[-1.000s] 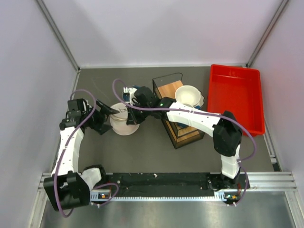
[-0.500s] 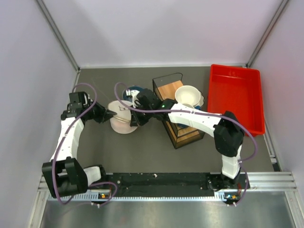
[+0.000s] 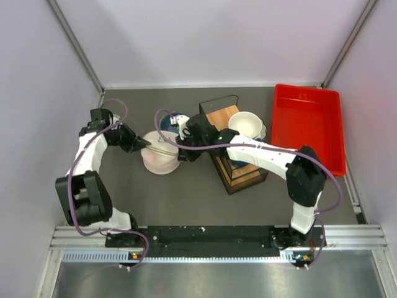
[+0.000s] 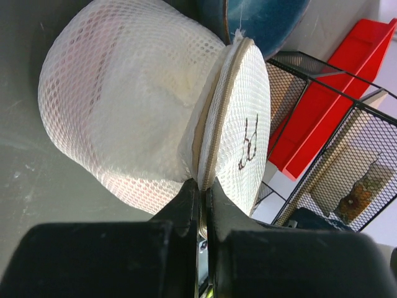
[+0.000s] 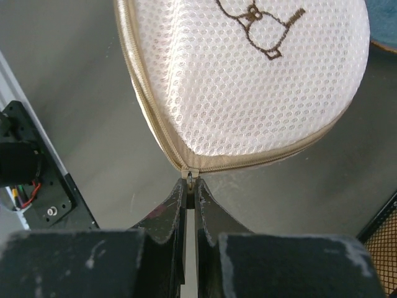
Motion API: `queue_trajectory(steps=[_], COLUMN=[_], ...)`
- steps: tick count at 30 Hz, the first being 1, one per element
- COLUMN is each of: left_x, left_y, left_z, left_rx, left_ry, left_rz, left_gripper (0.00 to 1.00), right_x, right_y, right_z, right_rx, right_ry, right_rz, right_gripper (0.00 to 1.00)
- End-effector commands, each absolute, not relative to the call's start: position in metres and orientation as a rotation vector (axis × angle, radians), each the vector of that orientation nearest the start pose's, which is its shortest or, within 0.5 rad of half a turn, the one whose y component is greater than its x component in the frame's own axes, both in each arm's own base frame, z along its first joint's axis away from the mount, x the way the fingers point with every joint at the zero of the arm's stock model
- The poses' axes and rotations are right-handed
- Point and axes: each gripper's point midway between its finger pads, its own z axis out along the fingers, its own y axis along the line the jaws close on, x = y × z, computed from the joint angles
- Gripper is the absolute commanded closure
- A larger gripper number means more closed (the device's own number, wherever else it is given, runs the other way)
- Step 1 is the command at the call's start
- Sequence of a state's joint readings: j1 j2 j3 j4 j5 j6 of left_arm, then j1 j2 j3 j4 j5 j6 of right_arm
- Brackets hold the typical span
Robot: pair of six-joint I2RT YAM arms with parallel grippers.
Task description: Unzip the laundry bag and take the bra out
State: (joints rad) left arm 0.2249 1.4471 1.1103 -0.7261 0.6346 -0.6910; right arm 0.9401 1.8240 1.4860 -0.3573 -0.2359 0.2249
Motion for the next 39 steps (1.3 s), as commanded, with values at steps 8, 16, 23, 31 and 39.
queue_trajectory(steps=[8, 16, 23, 31, 39], left_x=[0.375, 0.358, 0.336, 0.327, 0.319], left_y=[0.010, 0.000, -0.014, -0.026, -0.044], left_z=[0.181, 0.201, 0.198, 0.196, 0.197], left_rx=[-0.926, -0.819, -0.731, -0.699, -0.668], left_ry=[2.308, 2.282, 2.316, 2.338, 2.347], left_rz=[-0.749, -0.785, -0.809, -0.846, -0.871], left_gripper=[1.00, 1.00, 1.00, 1.00, 1.00], right_x=[0.245, 0.259, 0.259, 0.271, 0.266], right_y=[0.411, 0.418, 0.430, 0.454, 0.515], right_z=[0.161, 0.176, 0.203, 0.233, 0.237], right_rx=[-1.008, -0.962, -0.975, -0.958, -1.003], right_ry=[2.179, 2.146, 2.087, 1.997, 1.921], right_rz=[0.642, 0.622, 0.684, 0.724, 0.787], right_gripper=[1.00, 1.00, 0.55, 0.44, 0.33])
